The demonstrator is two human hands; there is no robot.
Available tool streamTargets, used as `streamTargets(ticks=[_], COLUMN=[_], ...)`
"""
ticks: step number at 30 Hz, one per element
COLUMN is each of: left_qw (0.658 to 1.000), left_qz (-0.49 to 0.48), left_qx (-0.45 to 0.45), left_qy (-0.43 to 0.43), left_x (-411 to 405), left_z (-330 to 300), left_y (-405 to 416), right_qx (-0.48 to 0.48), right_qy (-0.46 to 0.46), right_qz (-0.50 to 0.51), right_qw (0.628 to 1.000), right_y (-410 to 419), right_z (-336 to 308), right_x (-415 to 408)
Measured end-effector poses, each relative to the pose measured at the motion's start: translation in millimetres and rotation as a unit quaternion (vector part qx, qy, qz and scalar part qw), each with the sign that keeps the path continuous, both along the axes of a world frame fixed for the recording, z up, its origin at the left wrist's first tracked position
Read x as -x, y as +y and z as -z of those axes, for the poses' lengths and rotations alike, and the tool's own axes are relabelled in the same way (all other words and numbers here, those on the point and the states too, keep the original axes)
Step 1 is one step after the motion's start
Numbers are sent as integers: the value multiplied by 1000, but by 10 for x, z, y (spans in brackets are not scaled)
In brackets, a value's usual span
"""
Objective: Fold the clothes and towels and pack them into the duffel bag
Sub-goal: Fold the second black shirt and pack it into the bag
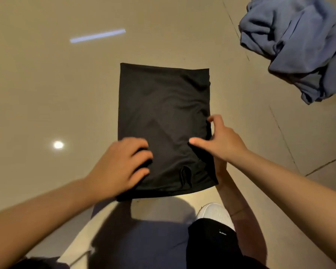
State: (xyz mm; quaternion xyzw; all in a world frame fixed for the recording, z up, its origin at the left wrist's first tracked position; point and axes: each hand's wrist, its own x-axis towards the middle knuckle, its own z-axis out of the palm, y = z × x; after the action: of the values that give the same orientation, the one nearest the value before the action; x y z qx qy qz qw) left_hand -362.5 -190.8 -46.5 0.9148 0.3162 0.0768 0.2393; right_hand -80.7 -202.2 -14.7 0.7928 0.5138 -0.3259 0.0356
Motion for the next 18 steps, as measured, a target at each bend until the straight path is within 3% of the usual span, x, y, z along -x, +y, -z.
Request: streamTargets(ticks=[2, 4, 6, 12, 15, 18], left_qw=[998, 995, 993, 995, 989, 982], left_qz=[46, 72, 96, 75, 91, 132], left_qx=[5, -16, -46, -56, -86, -109], left_qy=[35, 63, 58, 39, 81, 86], left_x=[198, 371, 456, 444, 582, 684], left_z=[80, 166, 202, 175, 151, 116], left_y=[-379, -585, -654, -689, -635, -625], right_qx=[79, 85, 37, -103, -141, -119], right_qy=[9, 68, 86, 16, -49, -86], right_qz=[-19, 7, 19, -30, -130, -261], right_qw=[997, 994, 995, 994, 980, 954], right_y=[-302, -516, -651, -1020, -1169, -1359], right_z=[7, 12, 38, 172, 153, 174], right_x=[68, 72, 6, -14, 4, 28])
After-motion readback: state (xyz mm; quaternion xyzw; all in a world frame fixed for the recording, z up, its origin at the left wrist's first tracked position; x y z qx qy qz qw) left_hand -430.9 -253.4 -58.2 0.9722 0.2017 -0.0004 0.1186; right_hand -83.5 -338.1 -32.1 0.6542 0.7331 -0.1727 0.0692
